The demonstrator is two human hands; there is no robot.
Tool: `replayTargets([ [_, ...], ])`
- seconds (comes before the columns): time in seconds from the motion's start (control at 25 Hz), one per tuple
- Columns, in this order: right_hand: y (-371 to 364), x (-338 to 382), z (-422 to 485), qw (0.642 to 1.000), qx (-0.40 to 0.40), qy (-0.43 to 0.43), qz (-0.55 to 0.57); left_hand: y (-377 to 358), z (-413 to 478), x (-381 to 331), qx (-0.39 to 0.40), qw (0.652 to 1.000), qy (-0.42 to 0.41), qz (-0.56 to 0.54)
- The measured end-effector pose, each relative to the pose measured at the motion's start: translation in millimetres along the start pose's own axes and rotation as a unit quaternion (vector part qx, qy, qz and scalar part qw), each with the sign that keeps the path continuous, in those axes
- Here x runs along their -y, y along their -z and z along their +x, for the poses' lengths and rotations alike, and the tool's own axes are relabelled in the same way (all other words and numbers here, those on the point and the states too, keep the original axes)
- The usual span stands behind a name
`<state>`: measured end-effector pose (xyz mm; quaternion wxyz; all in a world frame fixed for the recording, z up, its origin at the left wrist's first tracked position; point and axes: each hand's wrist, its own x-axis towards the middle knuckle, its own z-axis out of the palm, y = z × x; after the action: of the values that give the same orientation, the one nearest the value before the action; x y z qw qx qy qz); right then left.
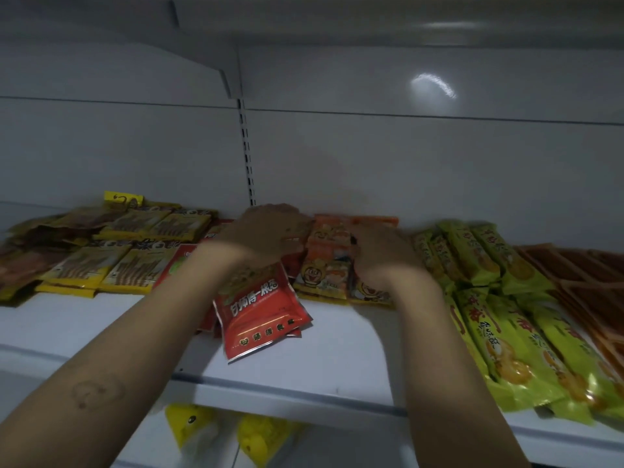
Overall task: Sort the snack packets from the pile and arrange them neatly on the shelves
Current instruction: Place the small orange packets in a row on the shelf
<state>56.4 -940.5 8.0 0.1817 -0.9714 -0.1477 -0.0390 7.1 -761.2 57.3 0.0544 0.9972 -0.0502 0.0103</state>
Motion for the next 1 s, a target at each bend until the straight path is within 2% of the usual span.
replayTargets([
  [0.12,-23.7,28.3,-33.4,0.991,0.042,0.092,0.085,-23.7,-22.2,43.4,-0.073,0.996,-0.004,0.041],
  [0.24,-56.9,54.0,-58.7,0.986,0.052,0.139,0.075,-51.4,-61.2,59.9,-0.016,0.994,0.006,0.107],
  [0.36,-76.7,62.0,-63.4,0.992,0.043,0.097,0.073,-72.9,-69.1,67.3,0.034,0.997,-0.028,0.058],
  [0.52,-83.7,70.8,-71.0,0.996,-0.04,0.031,0.075,-83.5,-64.0,95.0,0.043,0.996,-0.08,-0.015],
  [0.68,-95.7,92.9,-77.2,0.996,-0.072,0.024,0.045,-94.8,-66.1,114.2,-0.018,0.993,-0.106,-0.045],
  [0.8,-108.4,111.0,-78.4,0.997,-0.064,0.03,-0.008,-91.7,-73.4,131.4,-0.099,0.993,-0.065,-0.03],
  [0.88,-117.4,114.5,-77.4,0.996,-0.081,0.011,-0.019,-91.9,-78.7,146.0,-0.094,0.995,-0.034,0.003],
  [1.0,-124.6,117.0,-78.1,0.994,-0.109,-0.015,-0.017,-100.9,-81.2,158.1,-0.054,0.997,-0.055,-0.001],
])
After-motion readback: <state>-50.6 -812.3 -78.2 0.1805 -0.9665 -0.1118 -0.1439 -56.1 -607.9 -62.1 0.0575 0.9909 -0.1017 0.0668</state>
